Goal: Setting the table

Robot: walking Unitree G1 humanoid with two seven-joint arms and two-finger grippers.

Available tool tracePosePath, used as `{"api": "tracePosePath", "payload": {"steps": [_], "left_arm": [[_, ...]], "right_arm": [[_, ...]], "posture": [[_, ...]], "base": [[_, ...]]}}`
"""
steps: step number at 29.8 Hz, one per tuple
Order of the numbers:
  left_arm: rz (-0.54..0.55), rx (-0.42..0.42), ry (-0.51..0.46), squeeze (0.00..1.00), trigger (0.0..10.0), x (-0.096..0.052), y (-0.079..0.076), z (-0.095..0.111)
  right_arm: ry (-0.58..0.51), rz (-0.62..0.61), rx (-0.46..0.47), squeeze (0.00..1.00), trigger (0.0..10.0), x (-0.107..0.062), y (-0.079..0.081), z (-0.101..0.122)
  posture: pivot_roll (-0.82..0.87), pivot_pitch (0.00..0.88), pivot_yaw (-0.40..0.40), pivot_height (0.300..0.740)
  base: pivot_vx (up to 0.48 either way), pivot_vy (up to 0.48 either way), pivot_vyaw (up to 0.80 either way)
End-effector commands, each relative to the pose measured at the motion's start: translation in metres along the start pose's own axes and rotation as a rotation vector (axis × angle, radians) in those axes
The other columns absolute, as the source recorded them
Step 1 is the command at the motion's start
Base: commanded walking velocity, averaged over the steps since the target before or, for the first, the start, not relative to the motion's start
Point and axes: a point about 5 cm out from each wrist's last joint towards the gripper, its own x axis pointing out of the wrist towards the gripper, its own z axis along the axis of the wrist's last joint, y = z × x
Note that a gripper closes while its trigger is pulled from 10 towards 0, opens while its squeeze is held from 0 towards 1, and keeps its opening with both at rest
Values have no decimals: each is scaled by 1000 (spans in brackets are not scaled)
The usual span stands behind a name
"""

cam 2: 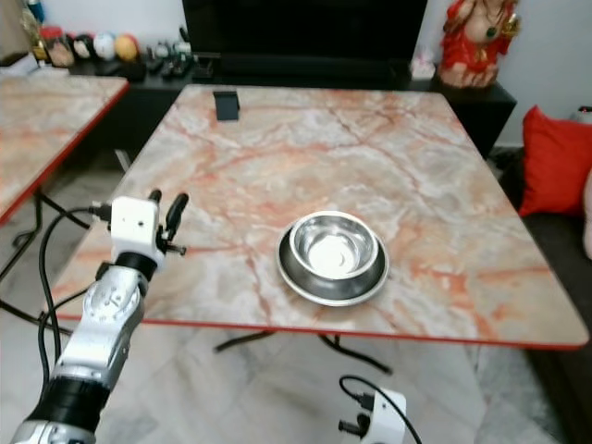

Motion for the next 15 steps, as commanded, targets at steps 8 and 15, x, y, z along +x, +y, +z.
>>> {"api": "tracePosePath", "payload": {"steps": [8, 15], "left_arm": [[15, 18, -17, 0, 10000, 0, 8, 5], [17, 20, -24, 0, 10000, 1, 7, 8]], "right_arm": [[-5, 9, 4, 0, 10000, 0, 3, 0], [-2, 11, 1, 0, 10000, 0, 3, 0]], "posture": [[31, 0, 4, 736], [31, 0, 4, 736]], "base": [[0, 450, 0], [0, 449, 0]]}}
